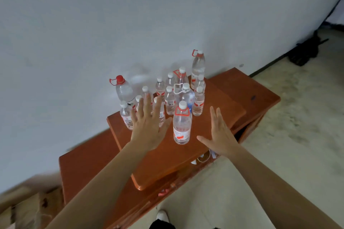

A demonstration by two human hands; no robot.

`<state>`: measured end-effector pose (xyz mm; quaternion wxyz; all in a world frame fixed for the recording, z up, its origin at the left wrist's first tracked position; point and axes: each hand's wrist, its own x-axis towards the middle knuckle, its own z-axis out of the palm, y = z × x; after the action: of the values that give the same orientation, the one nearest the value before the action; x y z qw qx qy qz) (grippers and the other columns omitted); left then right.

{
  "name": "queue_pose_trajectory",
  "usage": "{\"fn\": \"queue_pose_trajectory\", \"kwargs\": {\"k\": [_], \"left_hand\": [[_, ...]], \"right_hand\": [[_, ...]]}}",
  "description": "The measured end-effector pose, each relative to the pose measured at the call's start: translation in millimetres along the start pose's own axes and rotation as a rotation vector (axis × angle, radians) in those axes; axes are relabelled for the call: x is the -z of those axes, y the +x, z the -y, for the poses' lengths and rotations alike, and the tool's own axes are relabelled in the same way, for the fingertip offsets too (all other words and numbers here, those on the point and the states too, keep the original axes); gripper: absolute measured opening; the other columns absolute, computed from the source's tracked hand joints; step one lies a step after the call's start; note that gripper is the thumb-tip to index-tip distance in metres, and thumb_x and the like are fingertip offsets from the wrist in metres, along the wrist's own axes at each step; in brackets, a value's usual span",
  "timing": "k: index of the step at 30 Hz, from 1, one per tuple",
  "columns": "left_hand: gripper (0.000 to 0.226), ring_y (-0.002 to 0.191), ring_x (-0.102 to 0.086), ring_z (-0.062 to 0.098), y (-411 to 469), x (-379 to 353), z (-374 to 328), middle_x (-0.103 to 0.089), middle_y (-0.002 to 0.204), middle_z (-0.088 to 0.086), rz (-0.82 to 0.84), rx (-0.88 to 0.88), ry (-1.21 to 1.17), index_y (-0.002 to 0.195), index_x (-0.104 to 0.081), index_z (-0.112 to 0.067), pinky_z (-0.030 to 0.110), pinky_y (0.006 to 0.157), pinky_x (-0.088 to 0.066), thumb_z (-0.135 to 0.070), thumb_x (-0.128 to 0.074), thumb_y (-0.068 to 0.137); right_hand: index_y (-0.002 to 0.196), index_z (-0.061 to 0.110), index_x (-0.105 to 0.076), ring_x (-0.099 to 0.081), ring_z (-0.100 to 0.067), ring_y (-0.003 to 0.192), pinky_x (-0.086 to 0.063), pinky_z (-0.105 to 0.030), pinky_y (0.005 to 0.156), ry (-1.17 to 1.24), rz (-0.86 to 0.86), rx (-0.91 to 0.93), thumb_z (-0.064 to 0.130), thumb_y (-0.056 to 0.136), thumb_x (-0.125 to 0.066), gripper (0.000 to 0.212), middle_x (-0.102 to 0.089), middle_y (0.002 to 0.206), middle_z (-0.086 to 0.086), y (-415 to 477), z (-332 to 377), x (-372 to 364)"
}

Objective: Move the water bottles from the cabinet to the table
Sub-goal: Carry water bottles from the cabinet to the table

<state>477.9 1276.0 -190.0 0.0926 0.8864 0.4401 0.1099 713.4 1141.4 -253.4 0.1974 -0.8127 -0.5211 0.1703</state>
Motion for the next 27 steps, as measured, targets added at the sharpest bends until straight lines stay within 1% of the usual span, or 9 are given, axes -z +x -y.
{"fn": "queue_pose_trajectory", "kwargs": {"k": [7,10,12,16,18,20,23,25,27], "left_hand": [[0.075,0.155,0.01,0.03,81,-57,-18,0.016,0.169,0.001,0.13,-0.15,-0.122,0.158,0.012,-0.038,0.058,0.123,-0.002,-0.069,-0.024,0.099],[0.072,0.156,0.006,0.029,90,-86,-24,0.01,0.17,0.0,0.247,-0.202,-0.1,0.154,0.018,-0.045,0.057,0.122,-0.005,-0.07,-0.02,0.099],[0.07,0.156,-0.005,0.032,90,-105,-22,0.0,0.17,0.003,0.308,-0.134,-0.15,0.155,0.013,-0.046,0.056,0.124,-0.013,-0.067,-0.025,0.1],[0.065,0.152,-0.023,0.034,89,-116,-21,-0.024,0.165,0.007,0.277,-0.032,-0.262,0.153,0.003,-0.054,0.056,0.118,-0.028,-0.072,-0.023,0.097],[0.063,0.146,-0.036,0.034,90,-117,-20,-0.029,0.163,0.006,0.269,-0.029,-0.287,0.152,0.001,-0.056,0.055,0.111,-0.038,-0.07,-0.028,0.098],[0.063,0.136,-0.049,0.034,89,-119,-18,-0.034,0.159,0.008,0.237,-0.021,-0.31,0.153,-0.005,-0.051,0.053,0.101,-0.05,-0.066,-0.034,0.099],[0.066,0.13,-0.053,0.03,76,-125,-11,-0.036,0.158,0.007,0.162,0.078,-0.366,0.152,-0.007,-0.045,0.043,0.093,-0.052,-0.065,-0.039,0.098],[0.069,0.129,-0.053,0.025,68,-131,-6,-0.038,0.156,0.006,0.095,0.175,-0.416,0.152,-0.007,-0.043,0.035,0.089,-0.05,-0.063,-0.044,0.098],[0.075,0.129,-0.054,0.026,61,-131,-3,-0.038,0.155,0.007,0.04,0.257,-0.459,0.152,-0.003,-0.04,0.039,0.092,-0.052,-0.063,-0.047,0.096]], "right_hand": [[0.143,0.051,0.038,0.001,-0.031,0.157,-0.023,-0.053,0.123,0.113,0.053,-0.129,0.059,0.083,-0.075,0.128,0.025,0.167,-0.002,42,-24,-23],[0.149,0.045,0.033,0.002,-0.03,0.157,-0.022,-0.052,0.123,0.118,0.143,-0.131,0.056,0.082,-0.077,0.129,0.025,0.167,-0.003,61,-39,-33],[0.15,0.042,0.031,0.002,-0.031,0.157,-0.02,-0.053,0.122,0.126,0.263,-0.138,0.058,0.081,-0.077,0.129,0.026,0.167,-0.003,81,-52,-48],[0.149,0.044,0.031,0.004,-0.032,0.157,-0.017,-0.056,0.121,0.13,0.437,-0.09,0.067,0.076,-0.076,0.132,0.023,0.168,-0.002,111,-63,-85],[0.154,0.041,0.023,-0.006,-0.028,0.157,-0.019,-0.057,0.123,0.213,0.474,-0.003,0.068,0.074,-0.077,0.131,0.009,0.171,0.0,123,-56,-103],[0.16,0.025,0.005,-0.029,-0.022,0.152,-0.034,-0.053,0.12,0.401,0.438,0.056,0.062,0.074,-0.082,0.128,-0.02,0.167,-0.002,134,-43,-117],[0.157,0.009,-0.02,-0.045,-0.02,0.142,-0.045,-0.047,0.112,0.493,0.297,0.067,0.062,0.08,-0.078,0.11,-0.044,0.155,-0.005,139,-30,-145],[0.155,0.011,-0.028,-0.048,-0.018,0.139,-0.047,-0.044,0.11,0.479,0.247,0.072,0.068,0.079,-0.075,0.107,-0.048,0.151,-0.004,144,-27,-159],[0.15,0.021,-0.034,-0.054,-0.014,0.13,-0.053,-0.04,0.104,0.425,0.198,0.036,0.076,0.071,-0.075,0.105,-0.054,0.143,0.0,145,-23,-163]]}}
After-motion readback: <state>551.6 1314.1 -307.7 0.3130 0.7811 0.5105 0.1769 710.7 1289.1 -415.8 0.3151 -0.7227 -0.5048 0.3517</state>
